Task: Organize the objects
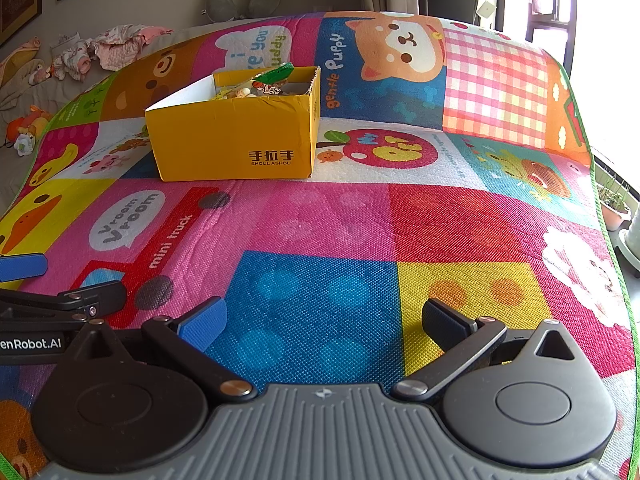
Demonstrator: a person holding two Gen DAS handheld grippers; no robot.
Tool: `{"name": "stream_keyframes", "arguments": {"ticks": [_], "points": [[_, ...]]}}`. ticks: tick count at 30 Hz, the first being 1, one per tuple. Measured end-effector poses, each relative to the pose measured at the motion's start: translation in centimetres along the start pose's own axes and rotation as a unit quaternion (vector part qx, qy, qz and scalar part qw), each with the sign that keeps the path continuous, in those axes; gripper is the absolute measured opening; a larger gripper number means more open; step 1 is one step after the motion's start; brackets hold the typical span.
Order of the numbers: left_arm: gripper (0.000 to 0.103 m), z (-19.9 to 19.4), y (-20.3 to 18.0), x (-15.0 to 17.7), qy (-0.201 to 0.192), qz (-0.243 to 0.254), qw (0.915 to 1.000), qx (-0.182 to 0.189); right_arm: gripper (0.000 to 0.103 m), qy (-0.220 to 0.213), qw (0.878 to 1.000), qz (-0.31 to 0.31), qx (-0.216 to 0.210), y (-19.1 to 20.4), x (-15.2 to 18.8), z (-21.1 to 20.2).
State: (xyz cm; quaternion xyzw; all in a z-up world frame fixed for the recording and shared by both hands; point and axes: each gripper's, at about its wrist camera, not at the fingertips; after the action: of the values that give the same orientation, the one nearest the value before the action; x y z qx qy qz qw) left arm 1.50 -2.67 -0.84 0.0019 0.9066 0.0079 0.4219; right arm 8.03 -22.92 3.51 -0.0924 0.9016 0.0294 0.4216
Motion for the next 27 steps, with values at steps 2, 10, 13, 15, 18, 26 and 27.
{"name": "stream_keyframes", "arguments": {"ticks": [2, 10, 13, 15, 18, 26, 27], "points": [[0.103, 0.01, 0.03, 0.01, 0.0, 0.0, 1.0, 0.0, 0.103, 0.0, 1.0, 0.0, 0.0, 0.0, 0.0, 0.01], [0.103, -0.03, 0.15, 0.02, 0.0, 0.0, 1.0, 0.0, 0.103, 0.0, 1.0, 0.0, 0.0, 0.0, 0.01, -0.01], [0.103, 0.01, 0.38, -0.02, 0.0, -0.002, 1.0, 0.004, 0.103, 0.0, 1.0, 0.0, 0.0, 0.0, 0.01, 0.0], [0.103, 0.0, 0.44, -0.03, 0.0, -0.001, 1.0, 0.006, 0.103, 0.0, 1.0, 0.0, 0.0, 0.0, 0.01, -0.01], [0.103, 0.0, 0.38, -0.03, 0.0, 0.0, 1.0, 0.006, 0.103, 0.0, 1.0, 0.0, 0.0, 0.01, 0.02, -0.01], [0.103, 0.0, -0.03, -0.09, 0.0, 0.006, 1.0, -0.002, 0.103, 0.0, 1.0, 0.0, 0.0, 0.0, 0.02, -0.02], [0.103, -0.03, -0.09, -0.07, -0.001, 0.007, 1.0, -0.004, 0.103, 0.0, 1.0, 0.0, 0.0, 0.02, 0.02, -0.01]]}}
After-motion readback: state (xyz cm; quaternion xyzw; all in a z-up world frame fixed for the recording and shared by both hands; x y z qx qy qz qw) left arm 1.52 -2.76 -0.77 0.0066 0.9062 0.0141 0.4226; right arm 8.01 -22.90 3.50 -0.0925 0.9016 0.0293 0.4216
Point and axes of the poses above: each gripper's, at about its wrist camera, not at the fingertips, and z roughly the way its jaws point, y to its left, x to its underside, and after that the axes turned 1 degree about y, right-handed
